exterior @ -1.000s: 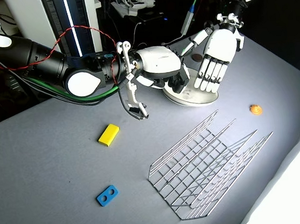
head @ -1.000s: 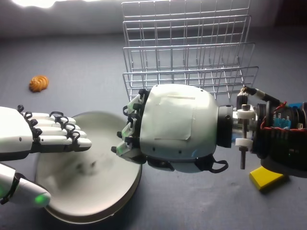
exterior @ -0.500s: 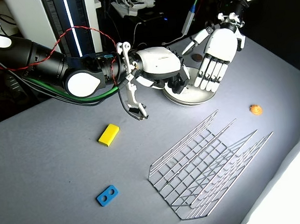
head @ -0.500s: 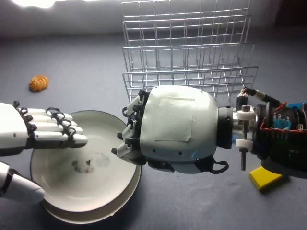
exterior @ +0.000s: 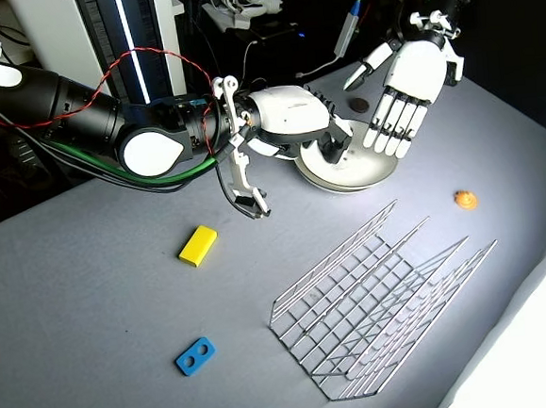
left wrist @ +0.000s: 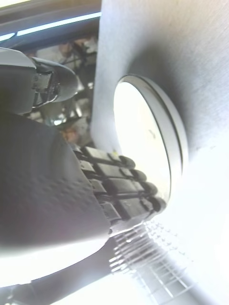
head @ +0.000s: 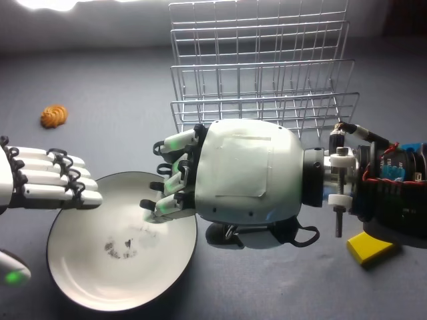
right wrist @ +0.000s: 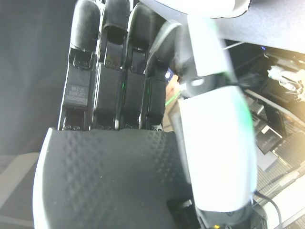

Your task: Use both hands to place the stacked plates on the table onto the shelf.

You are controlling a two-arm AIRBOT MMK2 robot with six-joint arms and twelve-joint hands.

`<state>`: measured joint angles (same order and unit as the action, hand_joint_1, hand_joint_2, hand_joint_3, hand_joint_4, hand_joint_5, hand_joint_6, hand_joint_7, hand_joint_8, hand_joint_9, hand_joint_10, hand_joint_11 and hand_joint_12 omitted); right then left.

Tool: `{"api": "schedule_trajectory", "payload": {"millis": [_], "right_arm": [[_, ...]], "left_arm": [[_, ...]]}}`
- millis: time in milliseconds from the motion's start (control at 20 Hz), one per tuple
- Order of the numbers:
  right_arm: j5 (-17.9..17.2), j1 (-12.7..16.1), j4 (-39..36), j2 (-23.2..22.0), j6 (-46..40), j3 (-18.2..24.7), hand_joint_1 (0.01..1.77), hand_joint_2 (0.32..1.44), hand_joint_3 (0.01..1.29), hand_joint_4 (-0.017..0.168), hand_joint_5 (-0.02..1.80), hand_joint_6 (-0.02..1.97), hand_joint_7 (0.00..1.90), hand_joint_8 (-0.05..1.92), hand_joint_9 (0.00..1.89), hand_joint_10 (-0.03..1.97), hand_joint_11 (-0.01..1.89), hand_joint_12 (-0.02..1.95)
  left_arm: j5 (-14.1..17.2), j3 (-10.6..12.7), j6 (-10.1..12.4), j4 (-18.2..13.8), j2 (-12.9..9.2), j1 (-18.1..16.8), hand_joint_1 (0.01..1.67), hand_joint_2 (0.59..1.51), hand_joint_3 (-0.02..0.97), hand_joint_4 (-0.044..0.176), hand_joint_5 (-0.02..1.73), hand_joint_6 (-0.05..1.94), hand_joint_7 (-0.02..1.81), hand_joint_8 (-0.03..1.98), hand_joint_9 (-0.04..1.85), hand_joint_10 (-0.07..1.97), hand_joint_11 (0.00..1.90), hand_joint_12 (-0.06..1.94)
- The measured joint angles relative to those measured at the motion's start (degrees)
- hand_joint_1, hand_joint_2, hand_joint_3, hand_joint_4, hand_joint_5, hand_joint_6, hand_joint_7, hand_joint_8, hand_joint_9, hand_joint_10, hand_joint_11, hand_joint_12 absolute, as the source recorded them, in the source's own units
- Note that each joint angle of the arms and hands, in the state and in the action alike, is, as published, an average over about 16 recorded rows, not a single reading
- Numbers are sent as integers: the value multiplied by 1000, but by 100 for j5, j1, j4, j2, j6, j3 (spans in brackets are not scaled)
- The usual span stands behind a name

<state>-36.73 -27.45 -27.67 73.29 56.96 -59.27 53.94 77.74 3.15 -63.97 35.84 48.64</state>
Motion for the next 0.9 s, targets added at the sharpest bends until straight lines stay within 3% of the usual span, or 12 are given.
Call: {"api": "schedule_trajectory", "payload": {"millis": [200, 400, 900], "right_arm": [[-4, 0, -1, -6, 5, 1, 1099, 1058, 14, 3, 662, 368, 762, 134, 818, 5, 407, 1084], [-6, 0, -6, -55, 10, 25, 1068, 1026, 15, 1, 460, 107, 529, 0, 543, 4, 240, 804], [31, -85, -11, -436, 11, 231, 1094, 954, 15, 1, 52, 12, 49, 20, 46, 3, 12, 93]], "left_arm": [[280, 156, -9, -286, -11, 29, 22, 1181, 9, 0, 24, 16, 24, 7, 21, 7, 16, 10], [499, 254, -18, -580, -17, 60, 21, 1181, 9, 0, 26, 16, 23, 7, 21, 7, 16, 10], [707, 289, -31, -1226, -30, 113, 22, 1174, 10, 0, 29, 16, 19, 7, 21, 8, 16, 9]]}}
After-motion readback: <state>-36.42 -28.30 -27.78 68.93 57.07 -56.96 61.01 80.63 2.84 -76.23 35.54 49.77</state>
